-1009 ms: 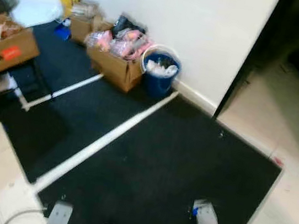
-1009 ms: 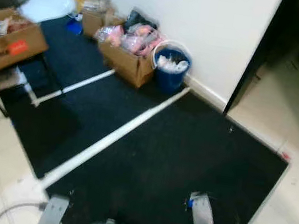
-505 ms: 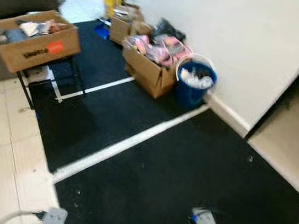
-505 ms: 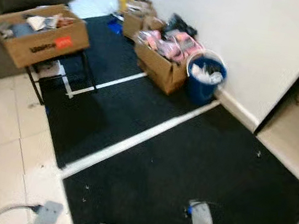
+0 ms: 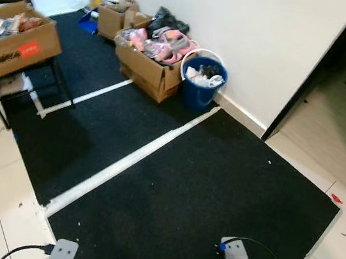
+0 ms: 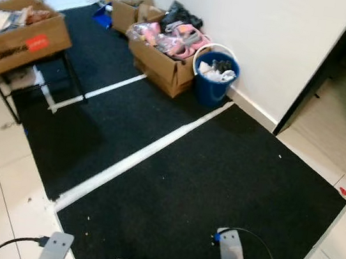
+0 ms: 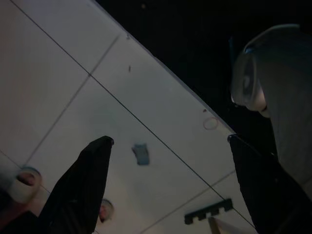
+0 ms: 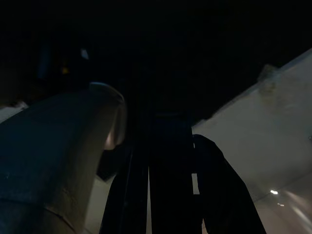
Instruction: Picking trash to rubbish bin
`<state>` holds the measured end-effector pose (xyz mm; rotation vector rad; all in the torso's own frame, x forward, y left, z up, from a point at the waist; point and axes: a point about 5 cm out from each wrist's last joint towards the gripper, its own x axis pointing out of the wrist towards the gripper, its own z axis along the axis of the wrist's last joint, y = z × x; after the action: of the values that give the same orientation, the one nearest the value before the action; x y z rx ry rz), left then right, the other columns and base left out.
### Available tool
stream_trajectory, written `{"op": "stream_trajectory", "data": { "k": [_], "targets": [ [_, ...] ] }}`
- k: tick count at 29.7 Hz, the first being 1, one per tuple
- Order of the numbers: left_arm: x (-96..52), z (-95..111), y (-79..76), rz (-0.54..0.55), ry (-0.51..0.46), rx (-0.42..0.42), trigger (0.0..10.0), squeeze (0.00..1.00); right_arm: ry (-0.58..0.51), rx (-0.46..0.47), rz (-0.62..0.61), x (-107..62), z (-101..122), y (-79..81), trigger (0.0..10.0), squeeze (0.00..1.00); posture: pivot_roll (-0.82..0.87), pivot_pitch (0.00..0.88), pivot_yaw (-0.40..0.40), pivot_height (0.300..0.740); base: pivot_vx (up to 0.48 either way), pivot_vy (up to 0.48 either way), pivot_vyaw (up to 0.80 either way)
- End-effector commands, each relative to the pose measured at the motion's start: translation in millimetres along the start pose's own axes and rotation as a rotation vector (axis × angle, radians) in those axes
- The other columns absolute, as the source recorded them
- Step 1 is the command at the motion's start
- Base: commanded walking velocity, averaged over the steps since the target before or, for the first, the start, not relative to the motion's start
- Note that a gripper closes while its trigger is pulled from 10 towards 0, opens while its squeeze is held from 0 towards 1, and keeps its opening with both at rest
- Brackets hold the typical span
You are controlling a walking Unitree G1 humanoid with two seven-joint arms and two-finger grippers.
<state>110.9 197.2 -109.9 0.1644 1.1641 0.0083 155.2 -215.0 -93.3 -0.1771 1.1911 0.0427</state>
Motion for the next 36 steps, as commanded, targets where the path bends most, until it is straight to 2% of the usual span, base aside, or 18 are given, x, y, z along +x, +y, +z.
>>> {"op": "stream_trajectory", "data": {
  "k": [1, 8, 16, 19, 23, 25, 26, 27, 28, 30, 32, 33, 36],
  "targets": [
    [-1.1, -7, 2.0, 0.000, 0.025, 0.003, 10.0, 0.00, -0.009, -0.018, 0.018, 0.6, 5, 4.8, 10.0, 0.00, -0.02, 0.045, 0.024, 0.740, 0.319, 0.000, 0.77],
    [-1.3, -9, 1.0, -0.005, 0.028, 0.005, 10.0, 0.00, -0.013, -0.007, 0.012, 0.5, 3, 4.5, 10.0, 0.00, -0.02, 0.050, 0.025, 0.740, 0.332, 0.000, 0.74],
    [-1.4, -9, 0.2, -0.009, 0.028, 0.007, 10.0, 0.00, -0.023, 0.024, -0.033, -0.1, 4, -3.0, 10.0, 0.00, -0.02, 0.052, 0.023, 0.740, 0.429, 0.000, 0.00],
    [-1.5, -10, -0.1, -0.012, 0.027, 0.007, 10.0, 0.00, -0.062, 0.051, -0.035, -0.5, 15, -5.6, 10.0, 0.00, -0.02, 0.053, 0.024, 0.740, 0.480, 0.000, 0.00],
    [-1.5, -9, 0.1, -0.013, 0.027, 0.008, 10.0, 0.00, -0.131, 0.061, -0.038, -1.4, 34, -6.6, 10.0, 0.00, -0.02, 0.053, 0.025, 0.740, 0.480, 0.000, 0.00],
    [-1.5, -10, 0.6, -0.014, 0.028, 0.009, 10.0, 0.00, -0.191, 0.087, -0.032, -2.8, 51, -6.3, 10.0, 0.00, -0.02, 0.054, 0.029, 0.740, 0.480, 0.000, 0.00],
    [-1.5, -10, 0.6, -0.014, 0.028, 0.009, 10.0, 0.00, -0.191, 0.087, -0.032, -2.8, 51, -6.3, 10.0, 0.00, -0.02, 0.054, 0.029, 0.740, 0.480, 0.000, 0.00],
    [-1.5, -10, 0.7, -0.014, 0.029, 0.010, 10.0, 0.00, -0.228, 0.097, -0.024, -4.1, 62, -5.6, 10.0, 0.00, -0.02, 0.054, 0.029, 0.740, 0.480, 0.000, 0.00],
    [-1.5, -10, 1.1, -0.015, 0.030, 0.012, 10.0, 0.00, -0.305, 0.117, 0.005, -7.6, 86, -2.8, 10.0, 0.00, -0.02, 0.054, 0.030, 0.740, 0.480, 0.000, 0.00],
    [-1.5, -10, 1.2, -0.015, 0.030, 0.013, 10.0, 0.00, -0.330, 0.124, 0.018, -9.1, 94, -1.5, 10.0, 0.00, -0.02, 0.054, 0.030, 0.740, 0.480, 0.000, 0.00],
    [-1.5, -10, 1.3, -0.016, 0.031, 0.013, 10.0, 0.00, -0.377, 0.126, 0.057, -12.2, 109, 3.6, 10.0, 0.00, -0.02, 0.053, 0.029, 0.740, 0.480, 0.000, 0.00],
    [-1.5, -10, 1.3, -0.016, 0.031, 0.013, 10.0, 0.00, -0.377, 0.126, 0.057, -12.2, 109, 3.6, 10.0, 0.00, -0.02, 0.053, 0.029, 0.740, 0.480, 0.000, 0.00],
    [-1.5, -10, 1.1, -0.020, 0.032, 0.013, 10.0, 0.00, -0.459, 0.091, 0.145, -18.5, 135, 19.7, 10.0, 0.00, -0.01, 0.053, 0.029, 0.740, 0.480, 0.000, 0.00]
  ]
}}
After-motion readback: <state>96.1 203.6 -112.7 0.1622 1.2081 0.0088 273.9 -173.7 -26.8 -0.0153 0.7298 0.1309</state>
